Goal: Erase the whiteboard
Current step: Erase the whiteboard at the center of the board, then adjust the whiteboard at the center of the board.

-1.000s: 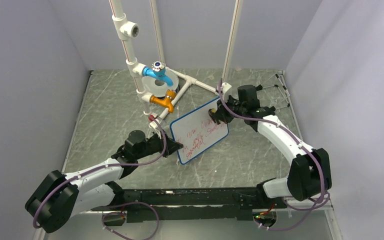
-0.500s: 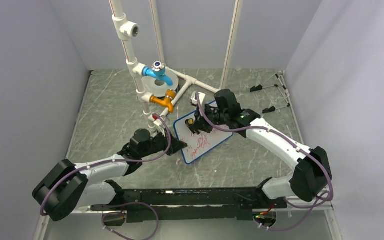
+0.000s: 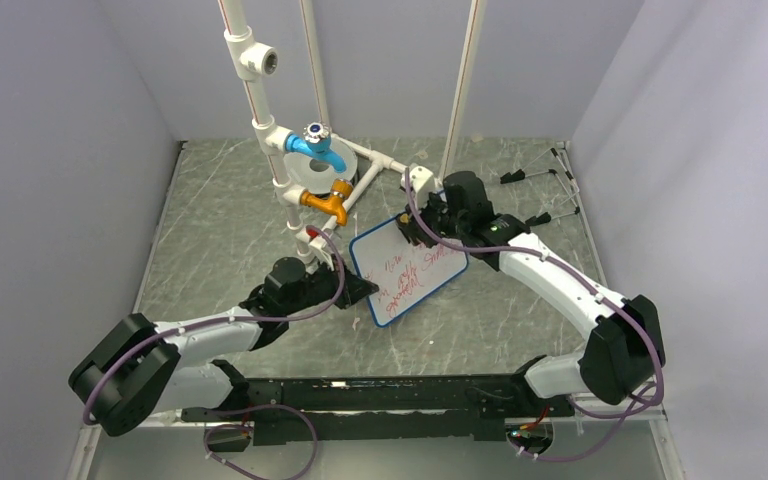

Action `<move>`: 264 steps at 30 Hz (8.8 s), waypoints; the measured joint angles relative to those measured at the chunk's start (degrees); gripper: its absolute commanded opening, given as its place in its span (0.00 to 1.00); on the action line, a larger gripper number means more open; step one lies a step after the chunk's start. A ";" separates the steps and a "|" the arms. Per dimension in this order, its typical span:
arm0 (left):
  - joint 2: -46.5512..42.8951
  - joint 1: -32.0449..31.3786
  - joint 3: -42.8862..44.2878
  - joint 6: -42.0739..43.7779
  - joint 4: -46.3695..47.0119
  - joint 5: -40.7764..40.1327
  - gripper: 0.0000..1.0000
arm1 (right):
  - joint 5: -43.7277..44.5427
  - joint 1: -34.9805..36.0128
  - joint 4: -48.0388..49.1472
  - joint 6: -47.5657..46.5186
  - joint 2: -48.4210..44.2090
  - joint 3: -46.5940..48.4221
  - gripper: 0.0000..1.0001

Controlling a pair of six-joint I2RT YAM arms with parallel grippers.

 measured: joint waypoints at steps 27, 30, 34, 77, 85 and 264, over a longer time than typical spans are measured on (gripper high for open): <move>2.19 -1.81 0.94 -1.92 1.14 -0.94 0.00 | 0.68 0.17 -0.42 -1.79 -0.79 0.48 0.00; 2.25 -1.84 0.94 -1.97 1.18 -0.87 0.00 | -2.34 1.79 -0.68 -3.45 -0.79 0.48 0.00; 2.43 -1.84 0.94 -2.05 1.25 -0.90 0.00 | -9.20 5.49 -2.54 -6.36 -0.79 0.52 0.00; 1.36 -2.01 0.96 -1.77 0.59 -1.51 0.00 | -3.02 0.37 -1.68 -3.04 -0.09 0.48 0.00; 0.76 -2.01 0.96 -1.66 -0.76 -1.97 0.00 | -9.27 7.69 -3.96 -6.54 0.33 1.38 0.00; 18.47 -5.40 55.08 41.38 -69.90 0.44 0.26 | -30.45 -17.99 -45.03 -43.10 -11.28 -5.97 0.00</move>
